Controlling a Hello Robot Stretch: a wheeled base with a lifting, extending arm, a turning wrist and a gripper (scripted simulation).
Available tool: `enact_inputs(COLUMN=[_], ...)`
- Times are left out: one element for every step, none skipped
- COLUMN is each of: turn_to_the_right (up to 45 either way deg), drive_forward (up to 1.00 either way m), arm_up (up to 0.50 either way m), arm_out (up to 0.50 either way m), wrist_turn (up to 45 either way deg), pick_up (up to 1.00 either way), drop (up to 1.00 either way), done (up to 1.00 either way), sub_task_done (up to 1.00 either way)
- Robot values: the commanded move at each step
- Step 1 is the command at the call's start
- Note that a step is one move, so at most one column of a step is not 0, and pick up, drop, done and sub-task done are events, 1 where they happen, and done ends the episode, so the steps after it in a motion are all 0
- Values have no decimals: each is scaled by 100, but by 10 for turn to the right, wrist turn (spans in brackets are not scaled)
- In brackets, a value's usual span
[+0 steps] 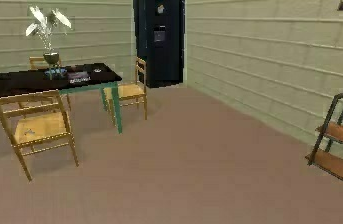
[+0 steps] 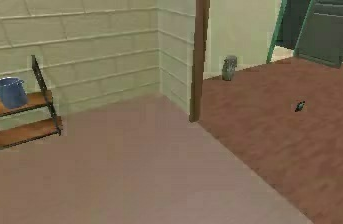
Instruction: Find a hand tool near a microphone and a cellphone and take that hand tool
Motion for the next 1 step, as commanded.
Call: enact_inputs(turn_to_the_right=[450], drive_forward=[0], arm_up=[0], arm_out=[0], wrist_turn=[0], pick_up=[0], drop=[0], done=[0], sub_task_done=[0])
